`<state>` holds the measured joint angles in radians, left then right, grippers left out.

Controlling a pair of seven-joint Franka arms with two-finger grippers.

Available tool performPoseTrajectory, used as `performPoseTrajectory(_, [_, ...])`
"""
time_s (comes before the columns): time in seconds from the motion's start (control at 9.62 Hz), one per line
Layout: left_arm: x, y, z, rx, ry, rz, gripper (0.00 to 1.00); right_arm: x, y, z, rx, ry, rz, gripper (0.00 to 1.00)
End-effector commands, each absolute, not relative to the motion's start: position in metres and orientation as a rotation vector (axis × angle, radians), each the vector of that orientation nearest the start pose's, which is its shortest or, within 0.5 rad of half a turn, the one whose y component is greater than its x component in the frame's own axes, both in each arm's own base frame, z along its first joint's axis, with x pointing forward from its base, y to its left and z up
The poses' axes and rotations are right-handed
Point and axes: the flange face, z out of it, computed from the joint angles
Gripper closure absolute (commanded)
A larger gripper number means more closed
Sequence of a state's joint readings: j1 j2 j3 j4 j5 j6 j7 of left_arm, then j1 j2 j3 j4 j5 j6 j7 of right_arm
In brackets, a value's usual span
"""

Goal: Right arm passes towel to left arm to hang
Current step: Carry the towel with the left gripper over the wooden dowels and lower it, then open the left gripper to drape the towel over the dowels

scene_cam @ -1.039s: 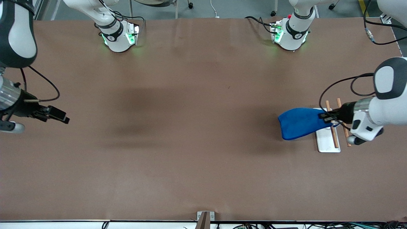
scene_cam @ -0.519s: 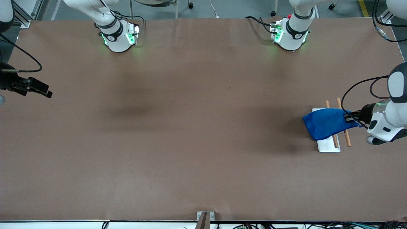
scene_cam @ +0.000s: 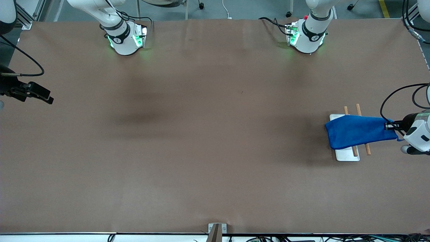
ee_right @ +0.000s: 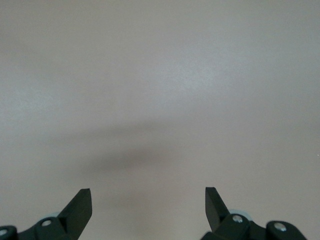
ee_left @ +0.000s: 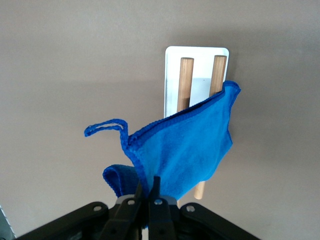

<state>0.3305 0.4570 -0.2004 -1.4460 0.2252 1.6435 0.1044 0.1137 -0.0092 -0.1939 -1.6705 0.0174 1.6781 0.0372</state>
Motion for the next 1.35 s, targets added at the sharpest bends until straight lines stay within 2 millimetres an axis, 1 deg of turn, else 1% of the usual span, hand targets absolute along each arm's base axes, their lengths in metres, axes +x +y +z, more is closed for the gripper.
performPoseTrajectory(0.0, [0.653, 0.155, 0.389, -3.025, 0.121, 0.435, 1.00, 0.557, -0.046, 0.591, -3.135, 0.190, -0.036, 0.00])
performPoseTrajectory(0.1, [0.656, 0.167, 0.385, -3.031, 0.109, 0.425, 1.00, 0.558, -0.047, 0.590, -3.134, 0.190, -0.034, 0.00])
performPoseTrajectory(0.21, [0.658, 0.172, 0.382, -3.035, 0.150, 0.413, 1.00, 0.559, -0.048, 0.588, -3.134, 0.190, -0.029, 0.00])
performPoseTrajectory(0.31, [0.658, 0.181, 0.380, -3.039, 0.139, 0.398, 1.00, 0.559, -0.049, 0.589, -3.134, 0.190, -0.034, 0.00])
performPoseTrajectory(0.42, [0.658, 0.188, 0.370, -3.044, 0.133, 0.402, 0.99, 0.560, -0.050, 0.590, -3.134, 0.190, -0.036, 0.00])
performPoseTrajectory(0.52, [0.659, 0.193, 0.366, -3.048, 0.136, 0.382, 0.99, 0.561, -0.054, 0.588, -3.134, 0.200, -0.034, 0.00])
performPoseTrajectory(0.62, [0.660, 0.198, 0.360, -3.052, 0.137, 0.377, 0.98, 0.560, -0.067, 0.587, -3.133, 0.224, -0.031, 0.00])
performPoseTrajectory(0.73, [0.660, 0.201, 0.355, -3.055, 0.134, 0.376, 0.93, 0.561, -0.075, 0.585, -3.138, 0.169, -0.034, 0.00])
performPoseTrajectory(0.83, [0.660, 0.202, 0.354, -3.054, 0.132, 0.379, 0.78, 0.560, -0.082, 0.586, -3.139, 0.164, -0.036, 0.00])
performPoseTrajectory(0.94, [0.661, 0.201, 0.347, -3.056, 0.132, 0.391, 0.59, 0.560, -0.082, 0.586, -3.139, 0.164, -0.034, 0.00])
performPoseTrajectory(1.04, [0.661, 0.201, 0.347, -3.055, 0.137, 0.389, 0.33, 0.559, -0.081, 0.586, -3.139, 0.162, -0.029, 0.00])
performPoseTrajectory(1.14, [0.662, 0.201, 0.348, -3.053, 0.137, 0.380, 0.00, 0.558, -0.080, 0.586, -3.137, 0.159, -0.027, 0.00])
performPoseTrajectory(1.25, [0.663, 0.201, 0.349, -3.051, 0.143, 0.367, 0.00, 0.558, -0.079, 0.587, -3.137, 0.157, -0.027, 0.00])
